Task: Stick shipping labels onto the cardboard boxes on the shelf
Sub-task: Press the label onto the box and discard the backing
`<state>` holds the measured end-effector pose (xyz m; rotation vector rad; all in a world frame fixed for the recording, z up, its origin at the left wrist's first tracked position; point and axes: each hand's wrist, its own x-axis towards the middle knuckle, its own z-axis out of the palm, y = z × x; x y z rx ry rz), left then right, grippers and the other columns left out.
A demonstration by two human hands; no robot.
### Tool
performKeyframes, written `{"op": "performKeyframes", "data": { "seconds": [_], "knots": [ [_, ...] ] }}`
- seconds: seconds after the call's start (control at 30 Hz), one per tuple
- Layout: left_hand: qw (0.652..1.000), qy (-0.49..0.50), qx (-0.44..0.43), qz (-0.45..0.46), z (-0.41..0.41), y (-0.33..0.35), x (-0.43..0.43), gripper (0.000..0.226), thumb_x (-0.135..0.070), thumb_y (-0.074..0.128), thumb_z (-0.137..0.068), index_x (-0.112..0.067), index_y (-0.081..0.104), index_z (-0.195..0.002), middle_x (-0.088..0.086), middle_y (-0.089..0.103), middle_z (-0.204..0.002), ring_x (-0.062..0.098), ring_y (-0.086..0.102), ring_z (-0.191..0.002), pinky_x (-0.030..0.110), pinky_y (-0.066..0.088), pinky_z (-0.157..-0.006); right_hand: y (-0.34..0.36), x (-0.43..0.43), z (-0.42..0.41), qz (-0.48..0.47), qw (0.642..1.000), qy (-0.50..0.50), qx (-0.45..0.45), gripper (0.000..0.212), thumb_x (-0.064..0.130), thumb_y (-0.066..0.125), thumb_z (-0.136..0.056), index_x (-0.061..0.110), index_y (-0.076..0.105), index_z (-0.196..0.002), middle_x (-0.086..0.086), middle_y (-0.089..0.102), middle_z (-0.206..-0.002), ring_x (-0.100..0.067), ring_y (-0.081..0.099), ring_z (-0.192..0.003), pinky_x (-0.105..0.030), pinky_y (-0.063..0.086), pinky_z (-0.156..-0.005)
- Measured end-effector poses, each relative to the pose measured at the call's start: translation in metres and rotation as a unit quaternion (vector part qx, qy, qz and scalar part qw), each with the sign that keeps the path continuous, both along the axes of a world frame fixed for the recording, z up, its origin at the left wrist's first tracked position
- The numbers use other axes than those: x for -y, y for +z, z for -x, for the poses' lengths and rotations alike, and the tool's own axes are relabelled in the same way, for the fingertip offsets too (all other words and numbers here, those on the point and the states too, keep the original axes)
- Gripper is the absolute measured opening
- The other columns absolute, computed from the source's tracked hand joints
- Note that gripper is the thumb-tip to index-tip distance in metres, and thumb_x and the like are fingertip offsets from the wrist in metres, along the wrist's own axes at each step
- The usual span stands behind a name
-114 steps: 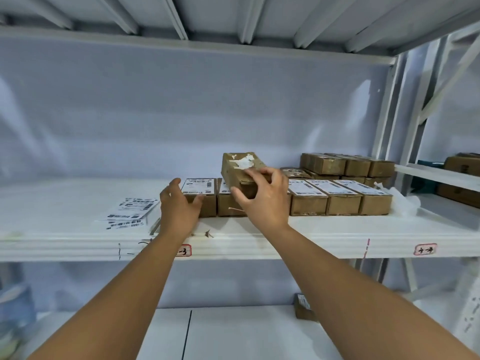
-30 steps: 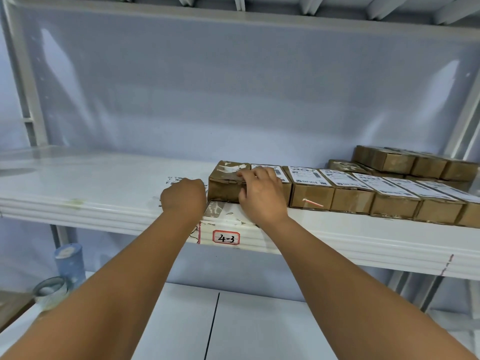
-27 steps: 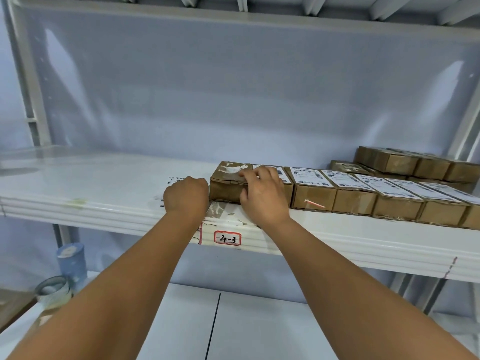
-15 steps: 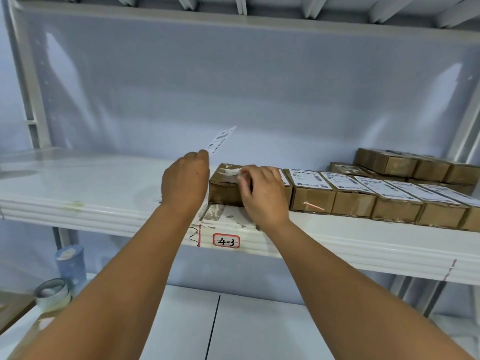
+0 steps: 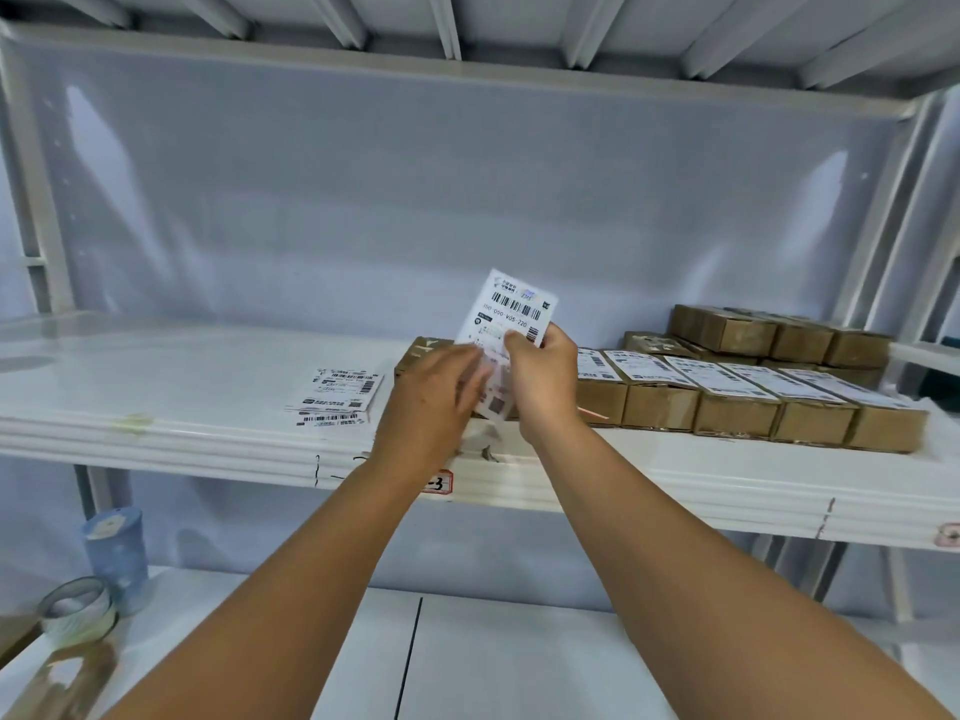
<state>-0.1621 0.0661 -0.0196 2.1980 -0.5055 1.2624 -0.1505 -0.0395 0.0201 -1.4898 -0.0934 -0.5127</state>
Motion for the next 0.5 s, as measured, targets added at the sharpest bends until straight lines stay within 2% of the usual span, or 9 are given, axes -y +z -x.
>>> {"op": "performKeyframes", "data": {
  "seconds": [0.07,0.1,0.17,0.23,0.3,0.37,0.4,0.5],
  "knots": [
    [0.992,-0.006,-0.008,0.129,0.008,0.01,0.0,0.024,-0.005,0.054,-0.091,-0.005,0.065,-0.113,0.009,0.062,-0.116,0.018,0.06,-0.095,0.004,0.033,-0.083,0.0,0.011,0.006,0.006,0.998,0.042,-0.036,0.02,0.007,0.051,-0.091,0.023,0.06,-0.082,0.006,0.069,-0.086,-0.021,0.067,-0.08,-0.035,0.054,-0.07],
    [0.981,-0.008,-0.035,0.192,0.011,0.017,-0.001,0.026,-0.004,0.054,-0.092,-0.008,0.064,-0.115,0.006,0.061,-0.116,0.013,0.059,-0.093,0.003,0.034,-0.08,-0.001,0.016,0.009,0.013,0.997,0.065,-0.051,0.02,0.007,0.051,-0.09,0.022,0.061,-0.084,0.004,0.07,-0.088,-0.023,0.067,-0.082,-0.037,0.054,-0.072],
    [0.944,-0.046,-0.118,0.305,0.014,0.031,-0.003,0.025,-0.013,0.057,-0.092,-0.016,0.064,-0.116,-0.001,0.064,-0.111,0.008,0.06,-0.093,0.012,0.041,-0.084,-0.005,0.022,0.015,0.046,0.993,0.092,-0.065,0.019,0.006,0.052,-0.089,0.022,0.061,-0.086,0.002,0.07,-0.094,-0.024,0.067,-0.087,-0.041,0.054,-0.077],
    [0.907,-0.105,-0.168,0.372,0.015,0.041,-0.004,0.018,-0.017,0.061,-0.09,-0.017,0.068,-0.107,-0.002,0.07,-0.099,0.012,0.066,-0.087,0.027,0.051,-0.087,-0.011,0.024,0.022,0.077,0.989,0.109,-0.063,0.018,0.006,0.052,-0.09,0.021,0.063,-0.091,0.005,0.069,-0.092,-0.017,0.065,-0.08,-0.034,0.052,-0.07],
    [0.882,-0.14,-0.199,0.404,0.019,0.047,-0.001,0.011,-0.012,0.061,-0.089,-0.011,0.071,-0.096,-0.002,0.07,-0.084,0.01,0.066,-0.072,0.025,0.056,-0.075,-0.015,0.026,0.027,0.089,0.988,0.115,-0.056,0.017,0.005,0.051,-0.091,0.018,0.062,-0.094,0.008,0.067,-0.085,-0.009,0.063,-0.07,-0.025,0.048,-0.058],
    [0.875,-0.151,-0.225,0.402,0.021,0.047,0.003,0.011,-0.007,0.059,-0.09,-0.007,0.07,-0.092,-0.001,0.067,-0.074,0.006,0.059,-0.059,0.014,0.051,-0.057,-0.017,0.028,0.03,0.095,0.988,0.11,-0.051,0.019,0.004,0.05,-0.091,0.019,0.061,-0.089,0.009,0.066,-0.079,-0.006,0.061,-0.063,-0.021,0.044,-0.053],
    [0.876,-0.151,-0.239,0.392,0.022,0.046,0.004,0.011,-0.006,0.058,-0.09,-0.008,0.069,-0.089,0.0,0.066,-0.072,0.006,0.056,-0.057,0.013,0.047,-0.053,-0.017,0.029,0.031,0.098,0.988,0.105,-0.051,0.02,0.004,0.049,-0.091,0.02,0.06,-0.087,0.008,0.065,-0.077,-0.006,0.06,-0.061,-0.02,0.043,-0.052],
    [0.868,-0.154,-0.279,0.38,0.022,0.044,0.005,0.016,-0.005,0.057,-0.091,-0.013,0.067,-0.08,0.002,0.066,-0.073,0.01,0.054,-0.06,0.02,0.041,-0.055,-0.018,0.032,0.032,0.114,0.989,0.083,-0.042,0.019,0.003,0.048,-0.091,0.018,0.059,-0.095,0.003,0.066,-0.082,-0.01,0.06,-0.065,-0.022,0.046,-0.056]
  ]
}}
